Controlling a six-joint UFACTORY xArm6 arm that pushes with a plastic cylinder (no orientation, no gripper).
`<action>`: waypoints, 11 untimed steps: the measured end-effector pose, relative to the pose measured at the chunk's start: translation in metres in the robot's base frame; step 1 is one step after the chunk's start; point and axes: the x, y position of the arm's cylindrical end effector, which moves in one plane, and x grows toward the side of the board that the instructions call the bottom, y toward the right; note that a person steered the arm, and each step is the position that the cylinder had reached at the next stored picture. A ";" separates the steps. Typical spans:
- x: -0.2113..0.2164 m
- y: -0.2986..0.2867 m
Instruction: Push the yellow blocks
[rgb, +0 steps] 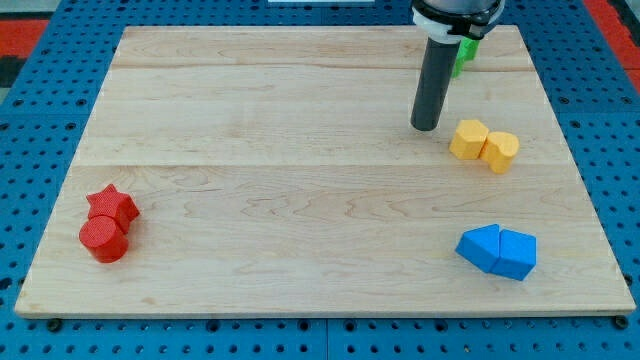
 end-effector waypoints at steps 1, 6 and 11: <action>-0.012 0.034; 0.066 0.077; 0.054 0.028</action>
